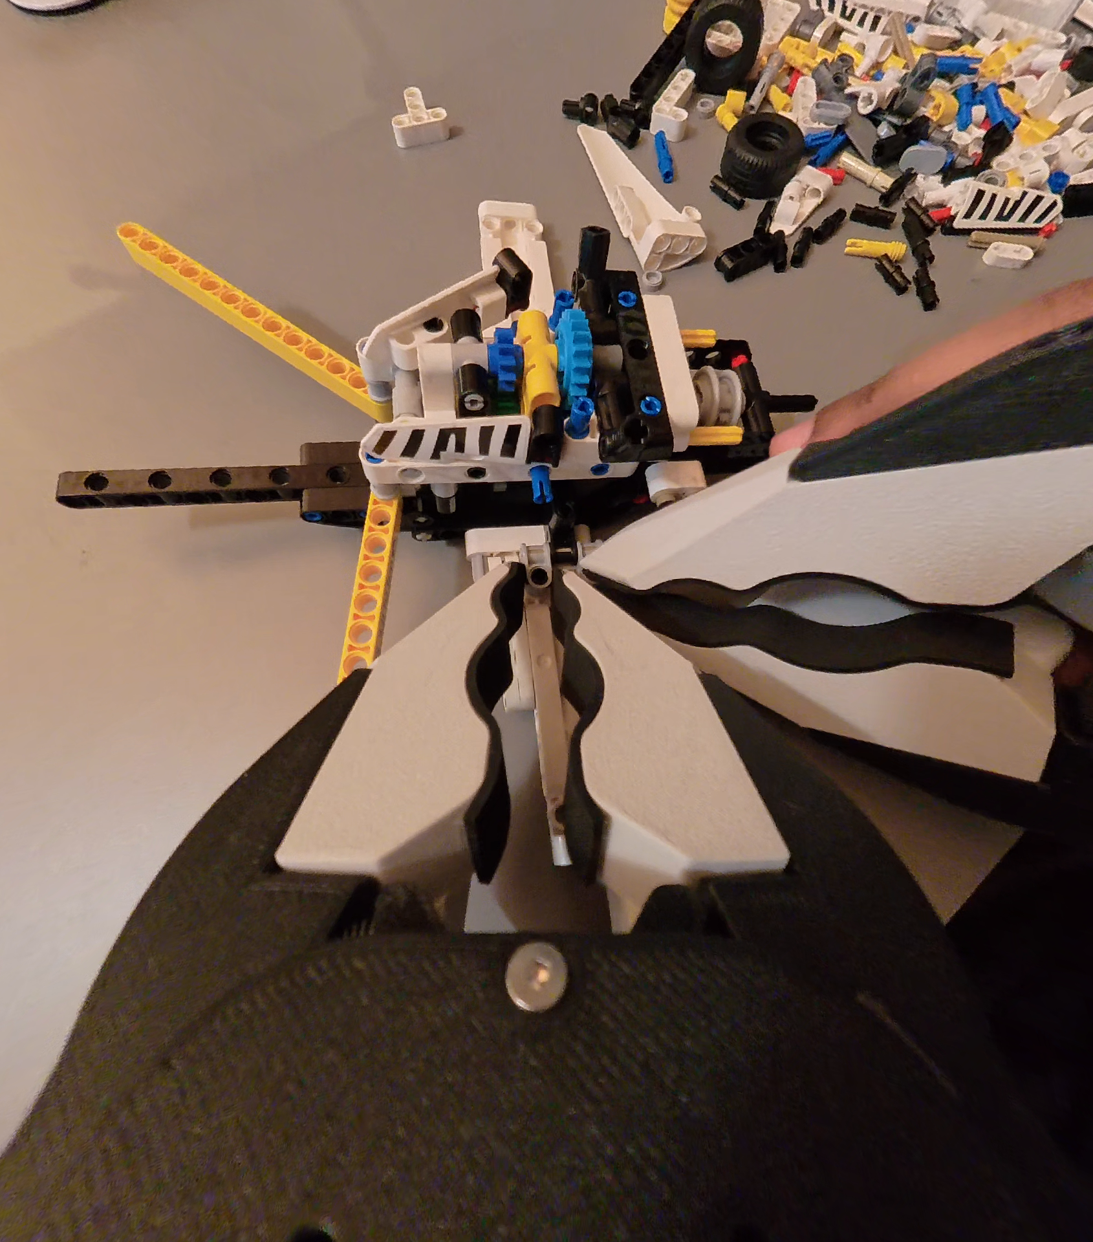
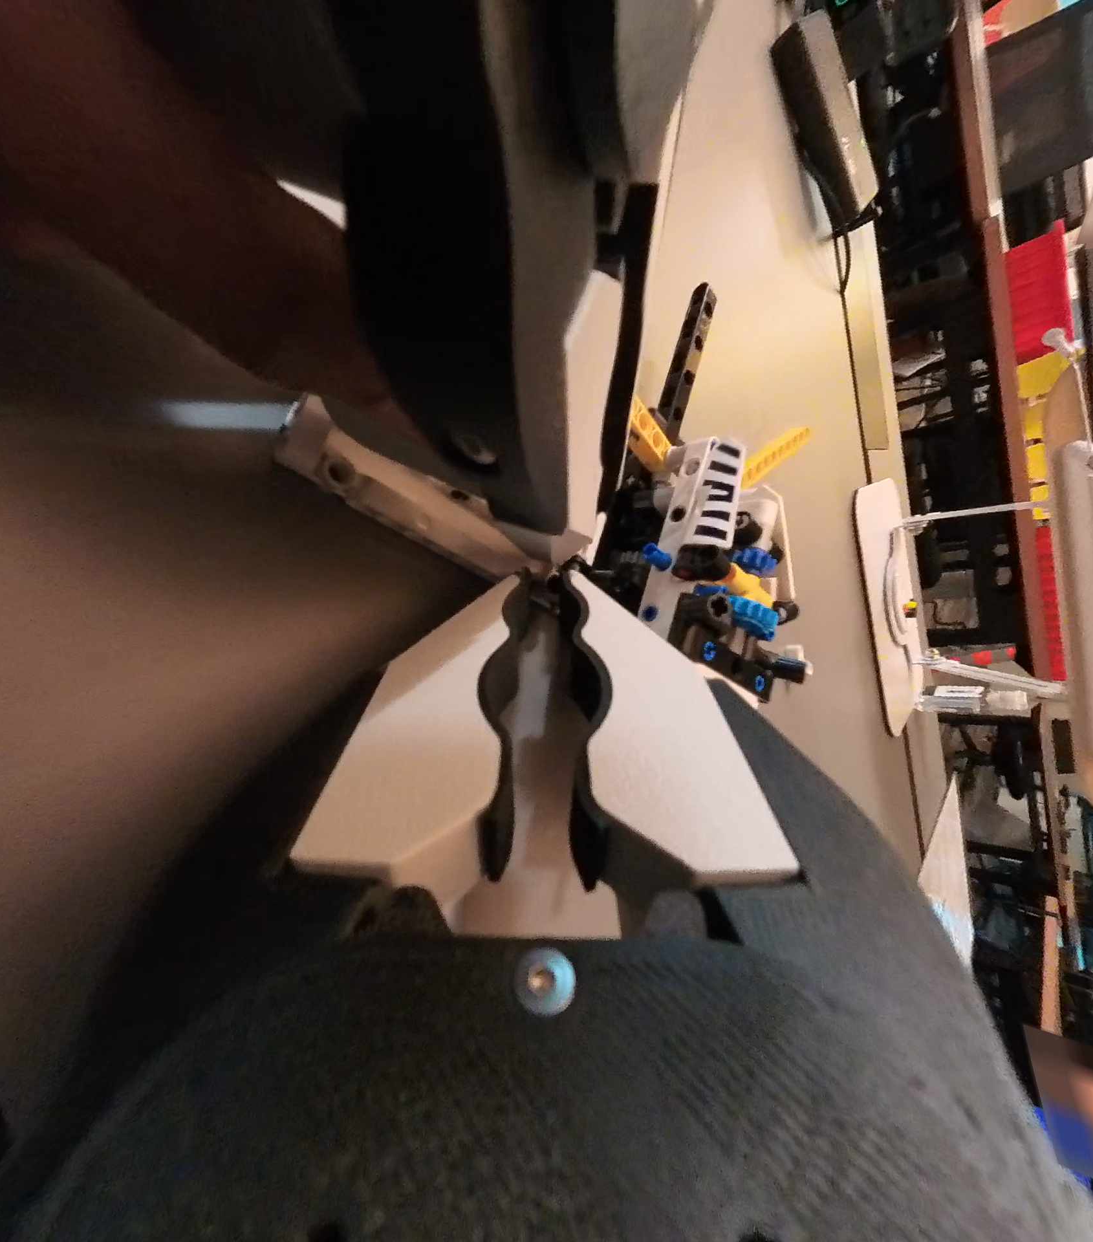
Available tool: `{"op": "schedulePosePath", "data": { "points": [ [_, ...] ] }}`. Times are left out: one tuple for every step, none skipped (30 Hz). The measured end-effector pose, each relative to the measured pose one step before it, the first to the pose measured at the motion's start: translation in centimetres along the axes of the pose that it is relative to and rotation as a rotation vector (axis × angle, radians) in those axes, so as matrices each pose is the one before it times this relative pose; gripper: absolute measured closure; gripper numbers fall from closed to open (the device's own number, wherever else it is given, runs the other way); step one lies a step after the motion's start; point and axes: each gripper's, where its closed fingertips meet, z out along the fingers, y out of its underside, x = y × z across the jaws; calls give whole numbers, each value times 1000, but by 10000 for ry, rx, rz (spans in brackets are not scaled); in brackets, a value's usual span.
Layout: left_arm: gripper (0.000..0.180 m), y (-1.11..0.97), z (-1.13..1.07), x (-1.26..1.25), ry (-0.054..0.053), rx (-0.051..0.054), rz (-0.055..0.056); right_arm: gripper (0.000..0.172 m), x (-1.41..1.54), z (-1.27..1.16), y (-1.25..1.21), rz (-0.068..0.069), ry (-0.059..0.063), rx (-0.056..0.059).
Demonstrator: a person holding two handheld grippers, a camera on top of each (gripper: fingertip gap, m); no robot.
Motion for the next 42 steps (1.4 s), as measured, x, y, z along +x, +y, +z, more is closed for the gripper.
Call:
{"op": "schedulePosePath", "data": {
  "points": [
    [176,-33,-6,-1,4,14,29,165,-19,3,28,-104,-77,-60],
    [176,-51,6,-1,-13,23,38,165,-35,-7,40,-100,-80,-95],
    [176,-16,-2,-7,-15,5,11,165,-38,2,30,-128,-43,-122],
    [176,-4,2,-32,-25,3,-3,165,-17,1,12,-167,-4,-118],
    [177,3,-4,-60,-55,-1,-4,165,-20,14,-5,-124,9,-98],
    [177,5,-2,-55,-55,-4,1,165,-11,33,-31,-6,7,-55],
    [177,11,4,-65,-103,-8,46,165,-1,9,-25,97,4,-17],
    [176,59,24,-380,-403,-42,166,166,23,-21,30,160,-9,-21],
    [176,185,-67,-1555,-1167,-94,524,171,-282,-3,229,228,-212,-141],
    [176,230,-45,-1549,-891,-26,358,172,-696,100,503,309,-453,-276],
    [176,252,-38,-240,288,-140,-342,172,182,6,236,245,136,-10],
    [175,37,-154,677,980,-51,-742,172,139,7,95,118,135,127],
    [176,-105,-233,627,789,212,-587,172,243,43,250,159,193,3],
    [176,205,-102,134,182,28,-127,172,102,12,62,134,48,54],
    [176,121,-147,29,-90,-18,136,172,-19,-3,-77,143,-83,68],
    [176,28,-72,163,-40,14,153,172,-120,-4,-218,166,-207,142],
    [176,-36,-1,147,22,20,96,172,-260,-2,-332,329,-333,265],
    [176,-55,39,45,64,15,-34,172,-346,-41,-378,512,-428,352],
    [176,-82,32,73,150,26,-94,172,-373,-87,-392,645,-488,409],
    [176,-18,16,38,143,6,-120,172,-264,-144,-400,730,-442,432],
    [176,32,29,29,118,-26,-95,163,-130,-163,-368,728,-353,378],
    [175,17,26,39,92,-22,-66,153,100,-141,-235,631,-188,204],
    [175,24,23,33,63,-27,-52,152,257,-67,-65,511,-1,11],
    [175,40,58,27,52,-50,-57,152,60,46,-21,379,-28,-42],
    [175,-11,6,33,49,-31,-40,152,-25,144,78,277,28,-128],
    [175,4,-4,33,44,-55,-32,149,-66,226,129,118,92,-179],
    [175,-5,-5,12,42,-45,-29,146,-61,203,132,-49,155,-173],
    [175,5,-18,26,48,-44,-24,144,-86,130,-5,-173,159,-76],
    [175,-9,-10,65,87,-23,-40,144,-91,27,-212,-192,143,74],
    [175,14,-23,100,120,-11,-75,141,-106,14,-168,-167,93,62],
    [175,14,-30,86,140,0,-97,141,-172,12,-42,-90,9,-7],
    [175,27,-31,55,132,10,-100,143,-180,17,18,-8,-52,-35],
    [175,24,-25,26,99,13,-61,143,-65,-32,-21,19,-11,12],
    [175,19,-20,3,58,10,-21,140,39,-57,-26,-11,42,30],
    [175,16,2,5,25,5,2,141,89,-86,-56,-39,60,65],
    [175,29,-27,12,7,-16,45,142,94,-114,-95,-58,44,95],
    [175,47,-25,36,2,-29,76,145,104,-129,-78,-50,31,100],
    [174,56,-33,49,6,-32,73,146,44,-139,-115,-35,-4,119],
    [174,46,-28,39,13,-16,42,147,44,-148,-129,-19,-1,126],
    [174,46,-35,43,36,-18,19,149,73,-154,-121,-2,37,114],
    [174,35,-18,40,49,-19,-38,150,107,-124,-112,1,74,114],
    [174,9,-7,26,49,-6,-55,151,149,-91,-108,-23,131,100]
  ]
}}
